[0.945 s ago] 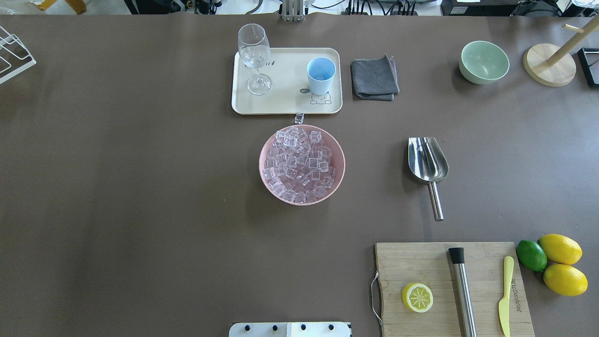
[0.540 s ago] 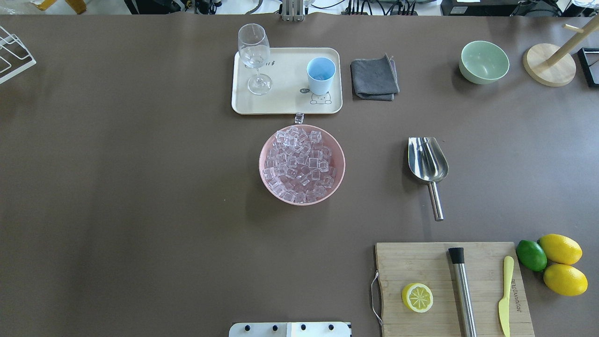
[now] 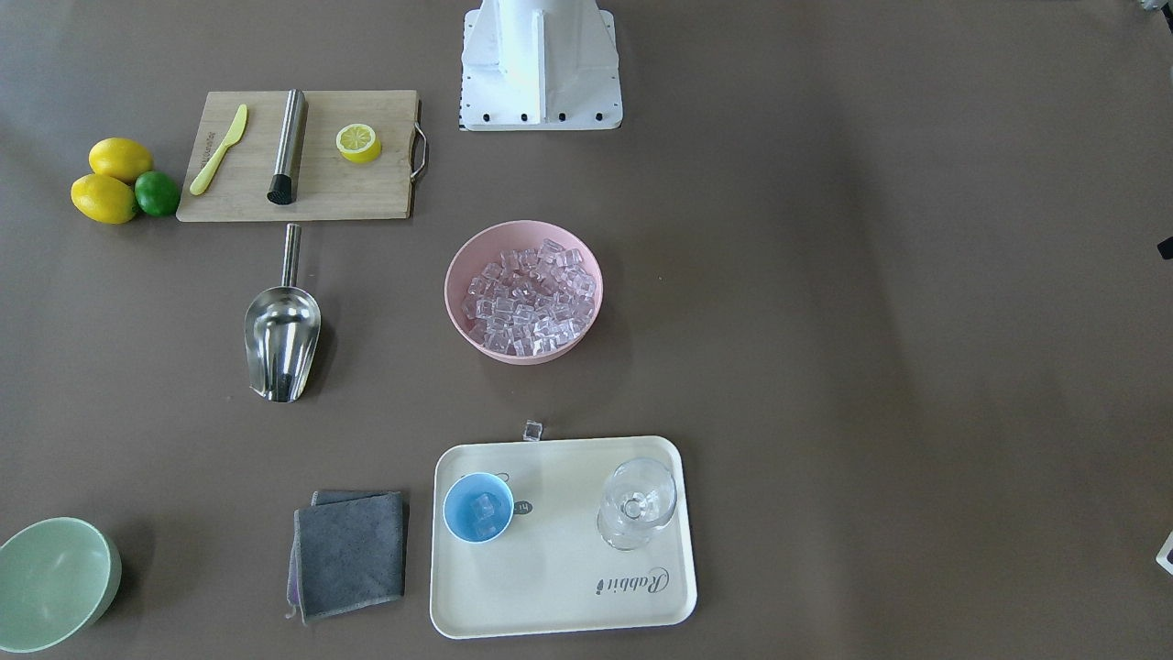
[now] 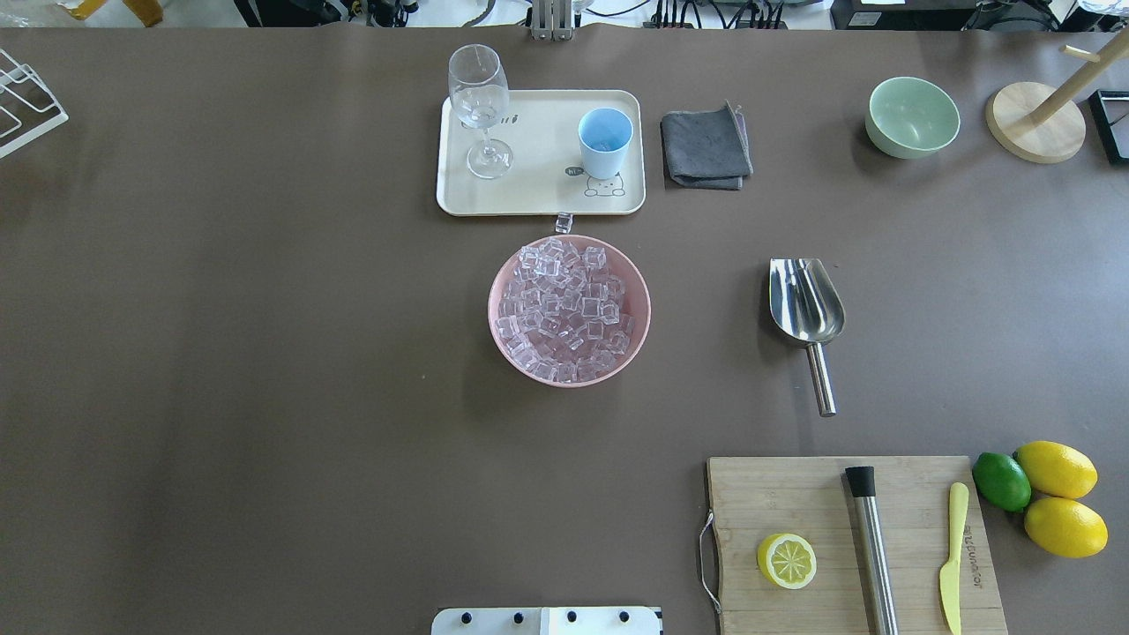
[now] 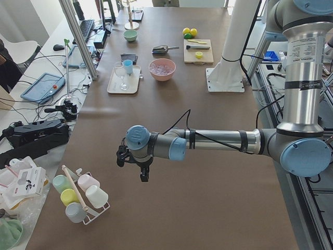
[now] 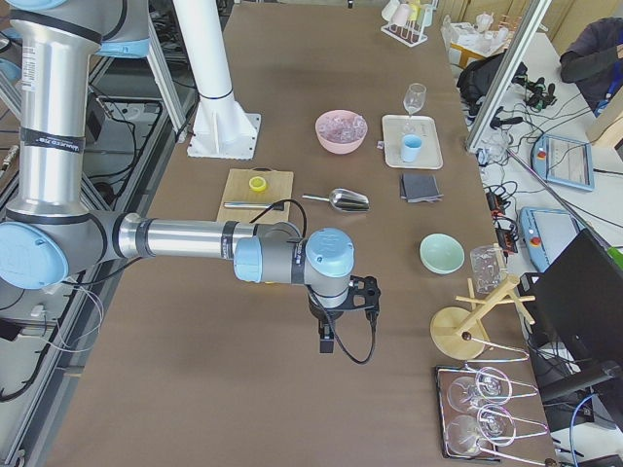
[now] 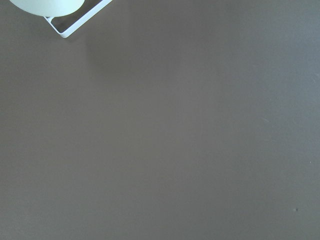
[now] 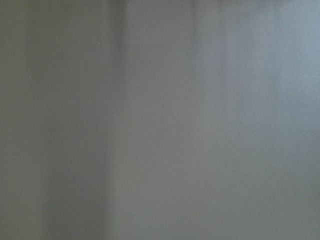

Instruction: Put ice in cup with scoop

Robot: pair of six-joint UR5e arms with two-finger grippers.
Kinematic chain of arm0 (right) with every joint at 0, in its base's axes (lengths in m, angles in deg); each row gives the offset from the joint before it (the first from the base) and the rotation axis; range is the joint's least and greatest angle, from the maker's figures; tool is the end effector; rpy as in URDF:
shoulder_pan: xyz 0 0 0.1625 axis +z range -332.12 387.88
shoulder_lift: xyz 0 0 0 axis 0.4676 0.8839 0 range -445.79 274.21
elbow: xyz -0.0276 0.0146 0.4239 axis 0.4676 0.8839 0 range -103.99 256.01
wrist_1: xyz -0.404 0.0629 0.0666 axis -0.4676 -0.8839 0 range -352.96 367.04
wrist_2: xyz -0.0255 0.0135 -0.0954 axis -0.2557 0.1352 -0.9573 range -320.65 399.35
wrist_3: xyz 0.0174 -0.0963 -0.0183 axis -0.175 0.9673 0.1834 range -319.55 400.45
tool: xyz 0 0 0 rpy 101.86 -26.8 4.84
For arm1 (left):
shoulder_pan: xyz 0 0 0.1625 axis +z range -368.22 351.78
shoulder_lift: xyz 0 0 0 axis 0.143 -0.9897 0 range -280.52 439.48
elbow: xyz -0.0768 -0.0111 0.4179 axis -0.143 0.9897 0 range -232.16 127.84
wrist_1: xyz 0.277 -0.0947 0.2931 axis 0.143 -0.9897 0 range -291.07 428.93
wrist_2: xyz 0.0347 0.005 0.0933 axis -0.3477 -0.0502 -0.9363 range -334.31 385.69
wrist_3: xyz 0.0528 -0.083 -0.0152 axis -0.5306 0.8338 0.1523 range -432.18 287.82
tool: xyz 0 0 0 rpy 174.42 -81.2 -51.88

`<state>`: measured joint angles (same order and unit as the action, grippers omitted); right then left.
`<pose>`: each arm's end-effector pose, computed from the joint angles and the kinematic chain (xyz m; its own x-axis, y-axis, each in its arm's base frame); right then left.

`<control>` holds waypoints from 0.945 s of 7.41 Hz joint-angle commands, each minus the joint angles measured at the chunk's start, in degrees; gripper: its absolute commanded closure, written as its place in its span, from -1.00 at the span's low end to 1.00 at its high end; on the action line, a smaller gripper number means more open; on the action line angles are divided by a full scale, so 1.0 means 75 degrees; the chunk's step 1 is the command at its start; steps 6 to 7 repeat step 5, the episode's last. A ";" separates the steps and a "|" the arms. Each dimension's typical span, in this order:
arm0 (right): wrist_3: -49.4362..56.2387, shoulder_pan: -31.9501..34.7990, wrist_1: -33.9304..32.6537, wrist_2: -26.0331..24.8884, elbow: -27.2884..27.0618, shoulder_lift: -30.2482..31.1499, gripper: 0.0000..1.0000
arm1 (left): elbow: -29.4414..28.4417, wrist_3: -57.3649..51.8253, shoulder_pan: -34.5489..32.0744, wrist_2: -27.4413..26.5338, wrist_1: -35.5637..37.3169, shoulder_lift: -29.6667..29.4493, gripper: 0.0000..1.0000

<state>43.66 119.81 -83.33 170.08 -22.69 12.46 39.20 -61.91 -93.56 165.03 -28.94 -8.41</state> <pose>0.0828 -0.4285 0.6554 0.7581 -0.0314 0.6514 0.0086 0.9992 0.0380 -0.0184 -0.4865 0.6443 0.6459 -0.0321 -0.7628 0.0352 0.9993 -0.0123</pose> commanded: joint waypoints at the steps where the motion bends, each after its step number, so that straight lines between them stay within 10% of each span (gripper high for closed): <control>1: 0.0007 0.0001 -0.0021 0.0136 0.0070 0.0014 -0.99 | 0.0065 0.0002 -0.0210 0.0054 -0.0005 0.0255 -0.97; 7: 0.0030 -0.0011 -0.0033 0.0124 0.0105 0.0049 -0.99 | 0.0018 0.0037 -0.0165 0.0054 0.0006 0.0235 -0.97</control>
